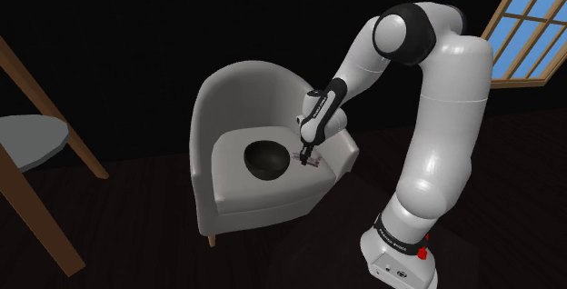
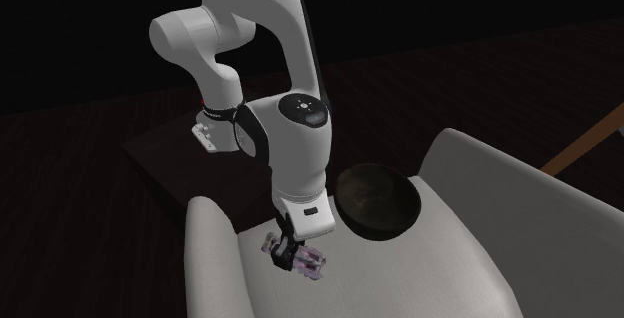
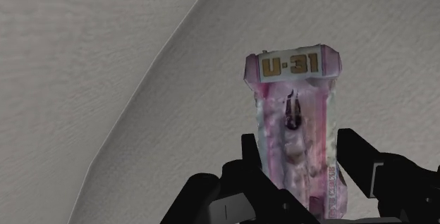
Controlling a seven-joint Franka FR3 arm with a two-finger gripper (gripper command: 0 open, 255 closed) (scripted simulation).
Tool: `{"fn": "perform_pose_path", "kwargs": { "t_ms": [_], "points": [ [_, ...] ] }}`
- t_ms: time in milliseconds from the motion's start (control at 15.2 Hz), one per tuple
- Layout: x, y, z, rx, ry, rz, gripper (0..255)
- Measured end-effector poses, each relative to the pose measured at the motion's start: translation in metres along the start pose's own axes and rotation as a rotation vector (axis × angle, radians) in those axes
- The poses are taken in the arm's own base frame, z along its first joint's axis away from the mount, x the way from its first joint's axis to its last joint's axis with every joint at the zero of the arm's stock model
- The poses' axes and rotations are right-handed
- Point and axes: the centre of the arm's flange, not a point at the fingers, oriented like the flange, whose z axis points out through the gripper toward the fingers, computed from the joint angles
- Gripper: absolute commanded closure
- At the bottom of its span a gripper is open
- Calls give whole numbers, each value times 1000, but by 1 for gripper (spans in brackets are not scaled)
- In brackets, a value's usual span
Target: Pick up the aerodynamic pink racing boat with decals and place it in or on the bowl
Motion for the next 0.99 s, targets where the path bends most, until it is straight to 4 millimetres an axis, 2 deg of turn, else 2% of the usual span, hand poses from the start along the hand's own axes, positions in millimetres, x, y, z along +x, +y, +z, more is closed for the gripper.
{"fn": "perform_pose_path", "kwargs": {
  "t_ms": [264, 990],
  "points": [
    [0, 1, -3, 0, 0, 0, 255],
    [-2, 6, -58, 0, 1, 0, 255]
  ]
}}
